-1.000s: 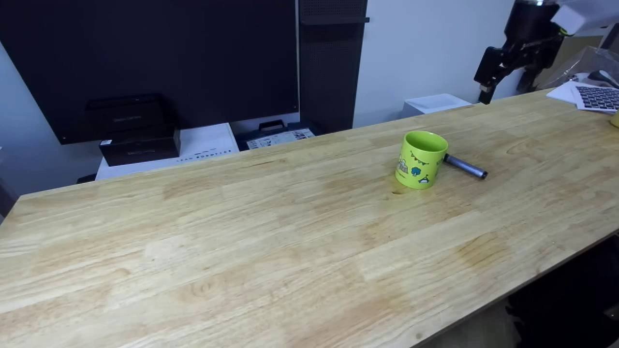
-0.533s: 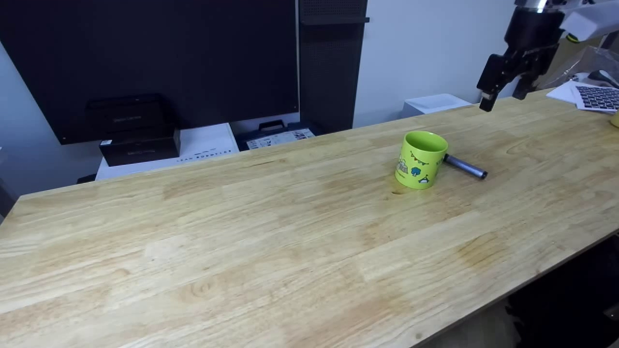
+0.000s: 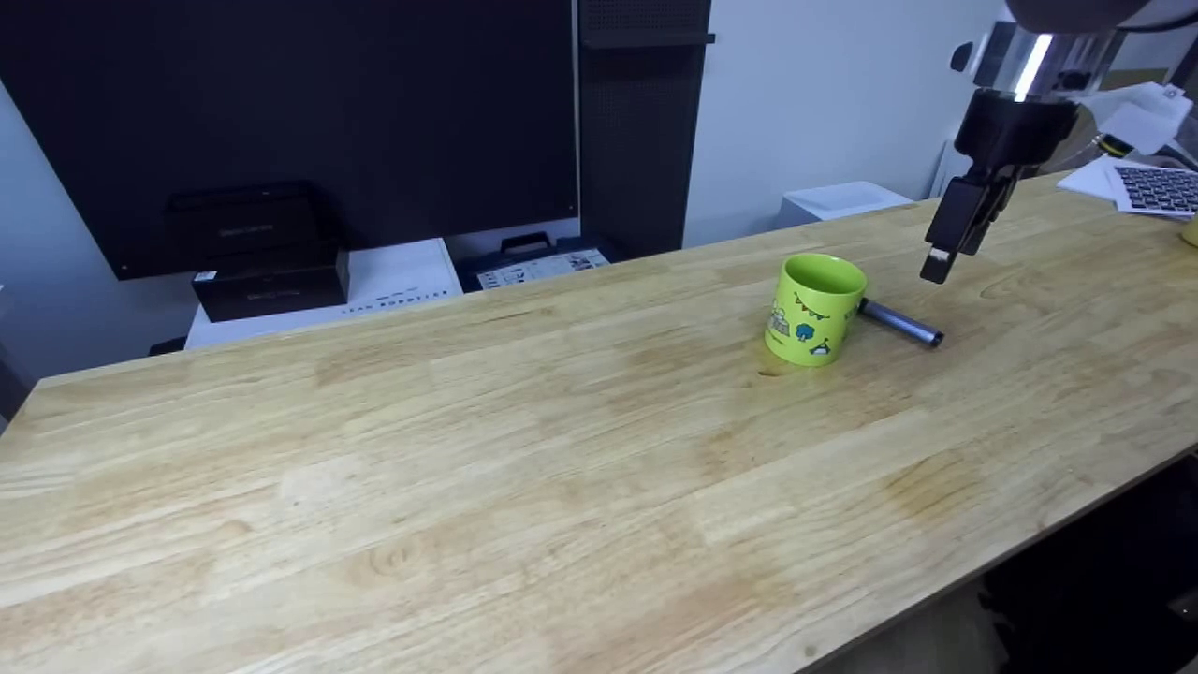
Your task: Put the black marker inside the yellow mug
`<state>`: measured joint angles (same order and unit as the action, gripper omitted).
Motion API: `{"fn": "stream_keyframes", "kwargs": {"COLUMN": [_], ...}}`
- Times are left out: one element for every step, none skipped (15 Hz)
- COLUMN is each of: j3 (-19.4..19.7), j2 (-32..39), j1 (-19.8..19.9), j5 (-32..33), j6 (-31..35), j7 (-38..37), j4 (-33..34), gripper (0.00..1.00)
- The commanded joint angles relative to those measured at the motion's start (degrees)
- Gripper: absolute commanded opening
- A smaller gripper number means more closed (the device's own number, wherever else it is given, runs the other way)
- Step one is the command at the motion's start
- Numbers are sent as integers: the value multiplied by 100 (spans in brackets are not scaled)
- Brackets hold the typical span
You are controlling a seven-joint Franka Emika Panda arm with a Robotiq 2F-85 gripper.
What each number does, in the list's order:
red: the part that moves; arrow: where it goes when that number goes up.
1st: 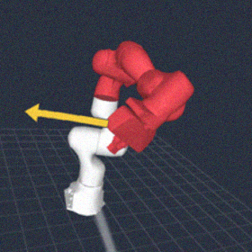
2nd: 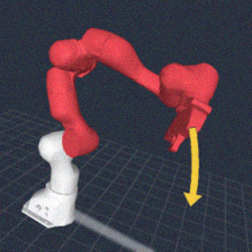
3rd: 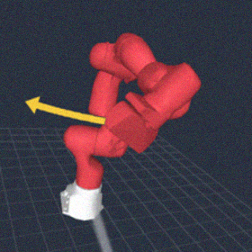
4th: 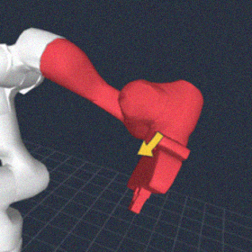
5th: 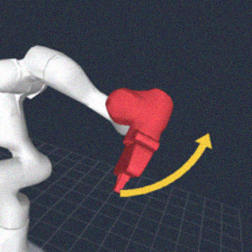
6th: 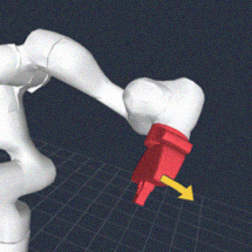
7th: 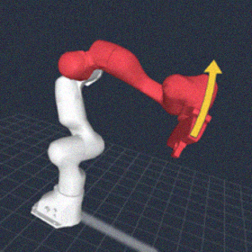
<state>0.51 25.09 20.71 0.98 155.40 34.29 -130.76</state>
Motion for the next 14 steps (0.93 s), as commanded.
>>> {"fn": "stream_keyframes", "kwargs": {"j3": [11,9,147,210,271,325,382,413,435,460,489,518,540,570], "j2": [-6,-9,28,120,187,282,395,515,656,776,907,1037,1155,1271], "j1": [-22,-36,-150,-167,-178,-165,-157,-126,-98,-93,-109,-143,-180,-228], "j5": [-6,-4,135,122,124,104,111,103,95,101,121,140,156,169], "j6": [-13,-13,51,94,153,176,206,212,199,195,185,185,188,189], "j7": [-3,-8,-172,-314,-405,-480,-566,-616,-666,-732,-817,-910,-1005,-1129], "j4": [6,9,31,95,133,196,266,345,436,518,618,720,826,937], "gripper": [100,100,100,100,100,100,100,100,100,100,100,100,100,100]}}
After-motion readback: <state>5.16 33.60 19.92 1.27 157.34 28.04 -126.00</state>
